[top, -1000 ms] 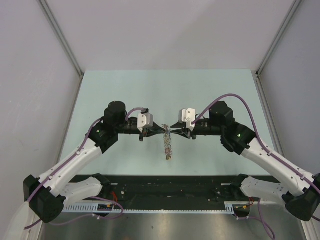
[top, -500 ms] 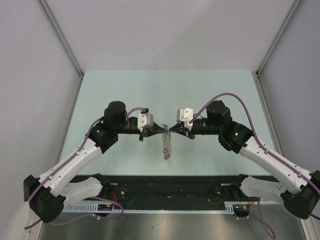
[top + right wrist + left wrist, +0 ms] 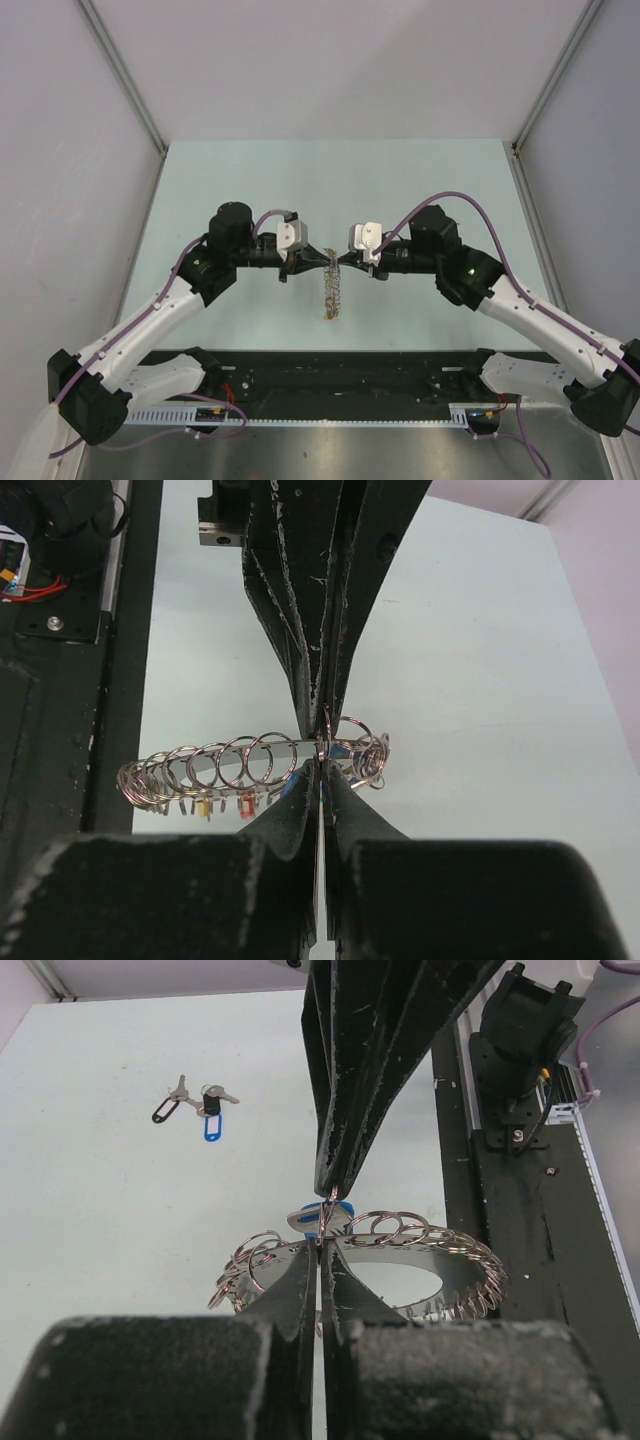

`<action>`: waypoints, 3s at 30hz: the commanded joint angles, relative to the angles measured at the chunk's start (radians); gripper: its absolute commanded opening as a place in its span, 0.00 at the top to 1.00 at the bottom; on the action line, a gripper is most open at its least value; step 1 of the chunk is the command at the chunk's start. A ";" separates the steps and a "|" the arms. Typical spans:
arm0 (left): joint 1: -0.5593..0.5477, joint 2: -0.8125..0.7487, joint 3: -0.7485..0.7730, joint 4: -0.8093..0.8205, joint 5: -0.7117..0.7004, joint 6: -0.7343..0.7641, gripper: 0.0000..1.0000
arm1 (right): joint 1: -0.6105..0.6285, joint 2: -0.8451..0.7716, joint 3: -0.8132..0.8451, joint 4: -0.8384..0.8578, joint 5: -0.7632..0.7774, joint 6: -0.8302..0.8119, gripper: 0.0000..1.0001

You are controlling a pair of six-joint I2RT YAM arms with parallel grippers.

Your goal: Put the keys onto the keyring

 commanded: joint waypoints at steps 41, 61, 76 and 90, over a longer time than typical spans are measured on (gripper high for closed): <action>0.043 0.036 0.089 0.024 0.054 -0.132 1.00 | 0.076 0.000 0.041 -0.019 0.164 -0.073 1.00; 0.081 0.000 0.032 0.231 0.086 -0.280 1.00 | 0.090 -0.006 0.004 0.047 0.199 -0.034 0.99; 0.081 -0.003 0.020 0.256 0.120 -0.280 1.00 | 0.047 -0.008 -0.016 0.112 0.117 0.022 0.87; 0.081 0.002 0.020 0.247 0.128 -0.271 0.98 | 0.035 -0.011 -0.019 0.130 0.098 0.017 1.00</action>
